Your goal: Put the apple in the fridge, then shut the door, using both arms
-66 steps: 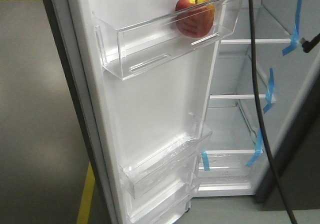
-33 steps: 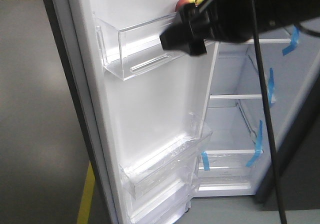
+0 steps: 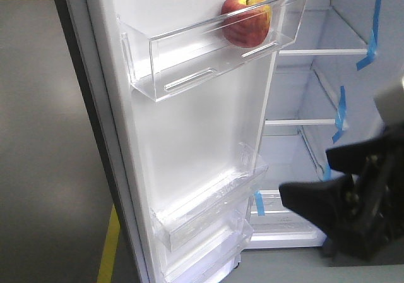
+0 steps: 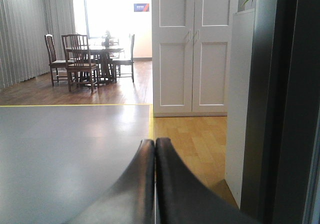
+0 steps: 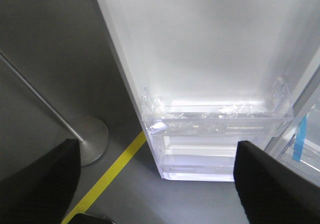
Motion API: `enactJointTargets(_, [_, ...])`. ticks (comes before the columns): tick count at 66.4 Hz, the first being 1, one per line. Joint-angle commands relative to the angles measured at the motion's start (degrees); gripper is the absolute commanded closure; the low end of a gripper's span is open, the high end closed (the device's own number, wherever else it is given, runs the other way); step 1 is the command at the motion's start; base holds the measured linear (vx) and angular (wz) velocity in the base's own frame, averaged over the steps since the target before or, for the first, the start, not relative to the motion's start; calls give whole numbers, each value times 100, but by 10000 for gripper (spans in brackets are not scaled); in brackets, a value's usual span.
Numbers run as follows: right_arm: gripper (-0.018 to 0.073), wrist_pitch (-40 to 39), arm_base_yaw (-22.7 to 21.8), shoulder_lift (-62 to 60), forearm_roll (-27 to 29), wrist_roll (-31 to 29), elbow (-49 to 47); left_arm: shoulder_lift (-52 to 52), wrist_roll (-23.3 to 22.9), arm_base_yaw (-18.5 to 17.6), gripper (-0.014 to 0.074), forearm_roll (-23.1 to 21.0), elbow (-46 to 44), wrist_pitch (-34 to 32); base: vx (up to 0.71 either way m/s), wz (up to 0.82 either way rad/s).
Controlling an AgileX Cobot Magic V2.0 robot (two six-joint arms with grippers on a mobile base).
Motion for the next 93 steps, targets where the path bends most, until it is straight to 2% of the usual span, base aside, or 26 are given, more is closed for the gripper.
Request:
enactJointTargets(1, [-35,-212,-17,-553,253,-51,314,-84,-51,-19,603,-8,-94,-441,0,0])
enactJointTargets(19, [-35,442,-17,-1799,708,-111,1190,-84,-51,-19,603,-8,-94,-441,0,0])
enactJointTargets(44, [-35,1120,-17,-2874,944,-105,1935,-84,-51,-19,603,-8,-94,-441,0,0])
enactJointTargets(93, [-35,1391,-17,-3106,907,-90,1990,-84,-51,-19,603,-8,-94,-441,0,0])
